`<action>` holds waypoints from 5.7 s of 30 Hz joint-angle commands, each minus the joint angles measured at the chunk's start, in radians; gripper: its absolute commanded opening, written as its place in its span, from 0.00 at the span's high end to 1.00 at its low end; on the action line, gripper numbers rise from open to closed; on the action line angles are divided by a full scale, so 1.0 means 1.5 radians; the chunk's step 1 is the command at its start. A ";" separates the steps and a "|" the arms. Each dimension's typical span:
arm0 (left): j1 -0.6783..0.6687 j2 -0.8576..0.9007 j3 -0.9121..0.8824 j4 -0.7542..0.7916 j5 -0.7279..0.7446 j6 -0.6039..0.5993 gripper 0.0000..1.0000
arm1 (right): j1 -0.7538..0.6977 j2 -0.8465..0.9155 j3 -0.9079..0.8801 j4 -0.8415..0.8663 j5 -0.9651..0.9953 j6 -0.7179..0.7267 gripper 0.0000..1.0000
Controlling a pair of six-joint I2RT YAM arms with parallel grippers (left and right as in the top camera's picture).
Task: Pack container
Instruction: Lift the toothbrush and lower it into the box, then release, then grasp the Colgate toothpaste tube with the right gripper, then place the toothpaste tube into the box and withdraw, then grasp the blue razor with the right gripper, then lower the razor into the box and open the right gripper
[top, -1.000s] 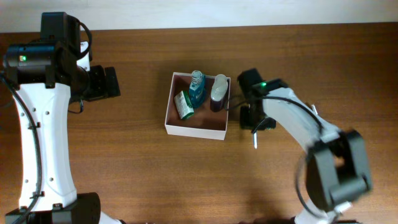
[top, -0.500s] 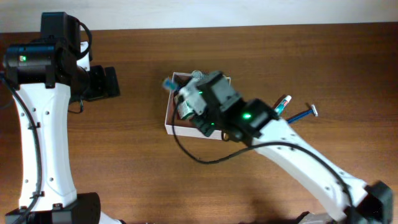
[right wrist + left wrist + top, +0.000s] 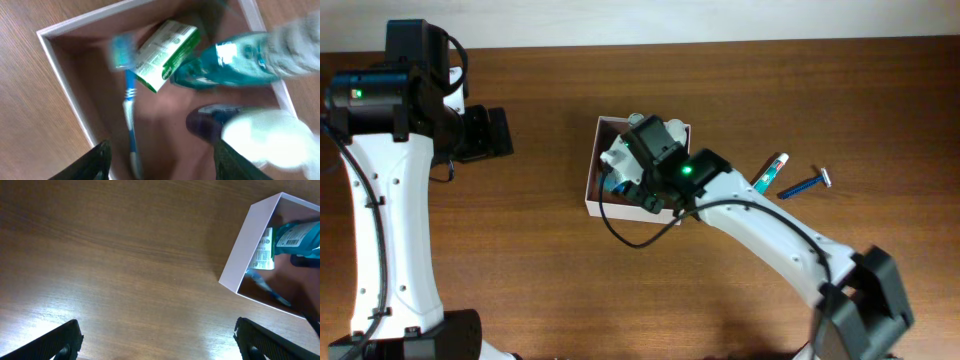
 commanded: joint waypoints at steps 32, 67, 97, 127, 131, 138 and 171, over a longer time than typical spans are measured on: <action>0.002 0.000 0.009 -0.001 -0.005 -0.002 0.01 | -0.414 0.188 -0.050 -0.046 -0.027 0.664 0.47; 0.002 0.000 0.009 -0.001 -0.005 -0.002 0.01 | 0.004 -0.177 -0.045 -0.084 -0.055 0.080 0.96; 0.002 0.000 0.009 -0.001 -0.005 -0.002 0.01 | -0.360 -0.183 -0.025 -0.218 0.001 0.520 0.46; 0.002 0.000 0.009 -0.001 -0.005 -0.002 0.01 | -0.570 0.184 -0.064 -0.090 -0.056 0.558 0.96; 0.002 0.000 0.009 -0.001 -0.005 -0.002 0.01 | -0.552 0.162 -0.064 -0.110 -0.049 0.520 0.96; 0.002 0.000 0.009 -0.001 -0.005 -0.002 0.01 | -0.428 0.019 -0.062 -0.138 -0.061 0.418 0.96; 0.002 0.000 0.009 -0.001 -0.005 -0.002 0.01 | -0.010 -0.150 -0.011 0.030 -0.023 -0.066 0.00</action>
